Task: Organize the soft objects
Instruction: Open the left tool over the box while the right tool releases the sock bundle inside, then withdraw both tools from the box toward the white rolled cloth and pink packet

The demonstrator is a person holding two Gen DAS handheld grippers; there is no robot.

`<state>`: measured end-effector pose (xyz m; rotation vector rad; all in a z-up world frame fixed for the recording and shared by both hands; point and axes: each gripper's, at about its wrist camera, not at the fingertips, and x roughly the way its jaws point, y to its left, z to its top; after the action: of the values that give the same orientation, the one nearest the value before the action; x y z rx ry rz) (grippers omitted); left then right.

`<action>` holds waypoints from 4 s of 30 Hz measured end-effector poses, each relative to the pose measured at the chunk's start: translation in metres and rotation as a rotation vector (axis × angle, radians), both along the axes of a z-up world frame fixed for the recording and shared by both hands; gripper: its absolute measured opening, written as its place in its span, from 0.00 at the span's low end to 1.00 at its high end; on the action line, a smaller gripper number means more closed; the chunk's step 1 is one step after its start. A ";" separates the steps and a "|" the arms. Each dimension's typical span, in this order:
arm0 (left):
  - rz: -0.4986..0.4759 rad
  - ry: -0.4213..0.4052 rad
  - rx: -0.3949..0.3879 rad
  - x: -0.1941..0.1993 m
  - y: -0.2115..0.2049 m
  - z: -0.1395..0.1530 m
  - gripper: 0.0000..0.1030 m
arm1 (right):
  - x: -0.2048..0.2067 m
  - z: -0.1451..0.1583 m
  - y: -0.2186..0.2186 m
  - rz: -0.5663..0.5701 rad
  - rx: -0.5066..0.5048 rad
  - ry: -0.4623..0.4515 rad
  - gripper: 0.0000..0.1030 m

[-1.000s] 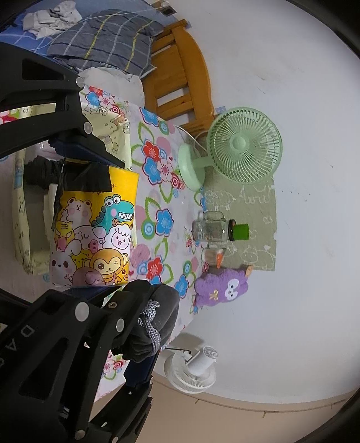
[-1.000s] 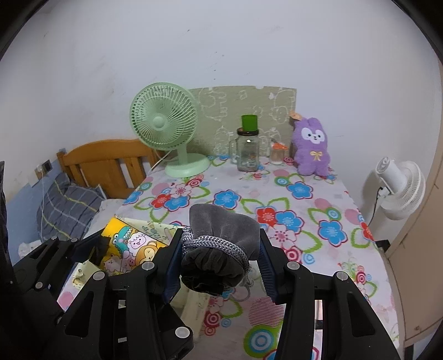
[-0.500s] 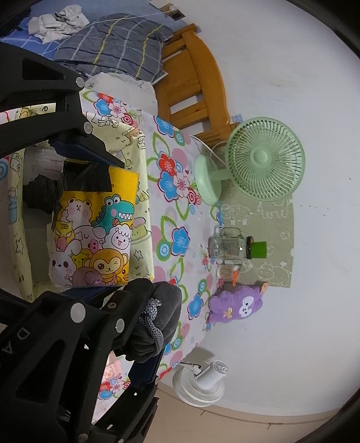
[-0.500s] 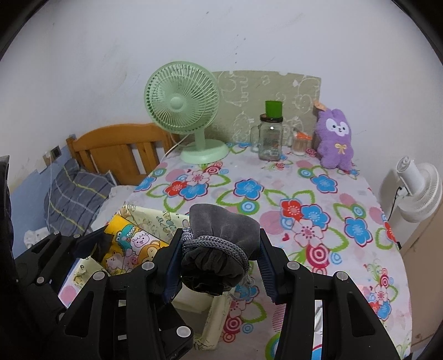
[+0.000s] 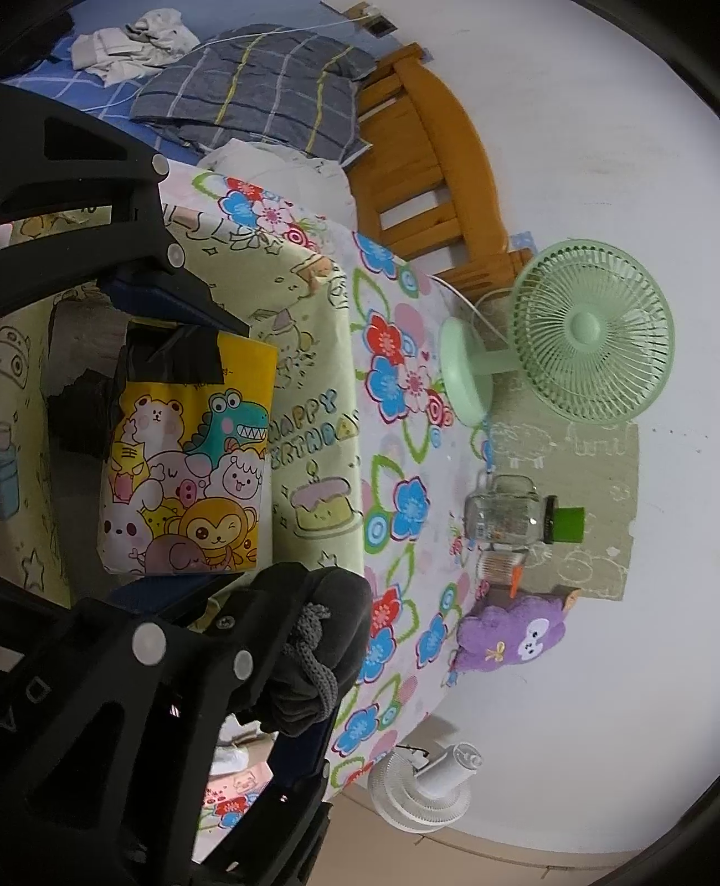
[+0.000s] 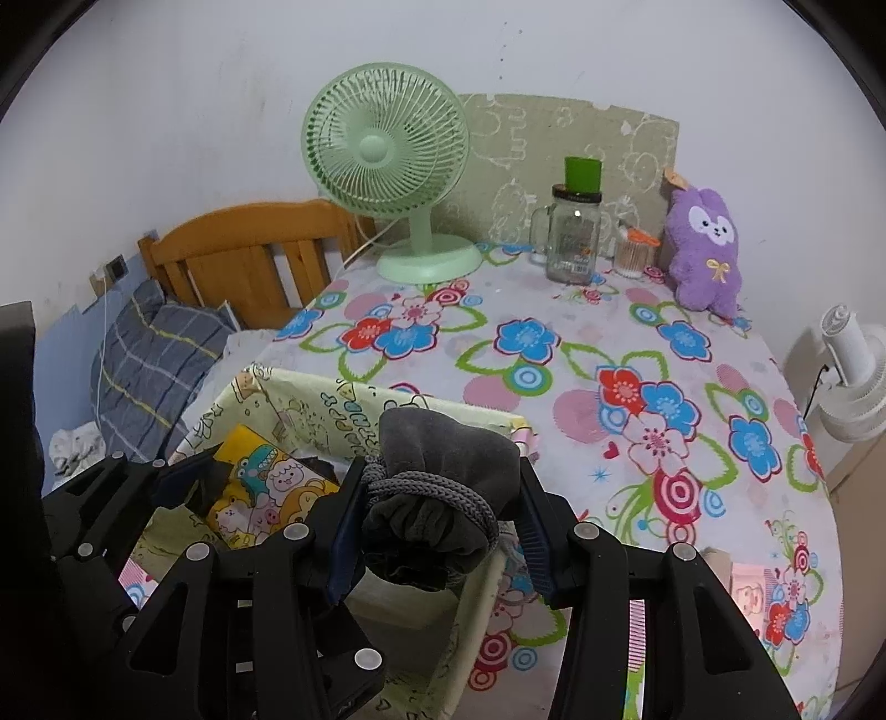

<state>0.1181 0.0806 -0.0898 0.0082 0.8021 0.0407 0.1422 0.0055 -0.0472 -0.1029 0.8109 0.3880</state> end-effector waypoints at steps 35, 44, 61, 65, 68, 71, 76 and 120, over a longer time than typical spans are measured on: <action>0.044 -0.048 0.015 -0.017 0.004 0.015 0.98 | -0.011 0.009 0.005 0.055 0.034 -0.022 0.79; 0.027 -0.092 -0.004 -0.024 -0.014 0.033 0.99 | -0.022 0.028 -0.018 0.013 0.054 -0.071 0.80; -0.041 -0.164 -0.020 -0.036 -0.062 0.060 1.00 | -0.040 0.056 -0.070 -0.068 0.081 -0.137 0.81; -0.056 -0.173 -0.023 -0.037 -0.073 0.063 1.00 | -0.044 0.062 -0.082 -0.086 0.077 -0.152 0.81; -0.073 -0.178 -0.032 -0.039 -0.081 0.066 1.00 | -0.047 0.066 -0.092 -0.105 0.071 -0.163 0.84; -0.088 -0.182 -0.038 -0.041 -0.090 0.068 1.00 | -0.051 0.069 -0.101 -0.124 0.065 -0.177 0.85; -0.095 -0.185 -0.042 -0.042 -0.103 0.069 1.00 | -0.056 0.071 -0.116 -0.155 0.057 -0.190 0.86; -0.246 -0.051 -0.067 -0.014 -0.192 -0.020 1.00 | -0.048 -0.014 -0.213 -0.338 0.005 -0.098 0.88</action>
<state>0.1041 -0.1117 -0.1094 0.0423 0.7462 -0.2181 0.0941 -0.2070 -0.0611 0.0206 0.7143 0.0650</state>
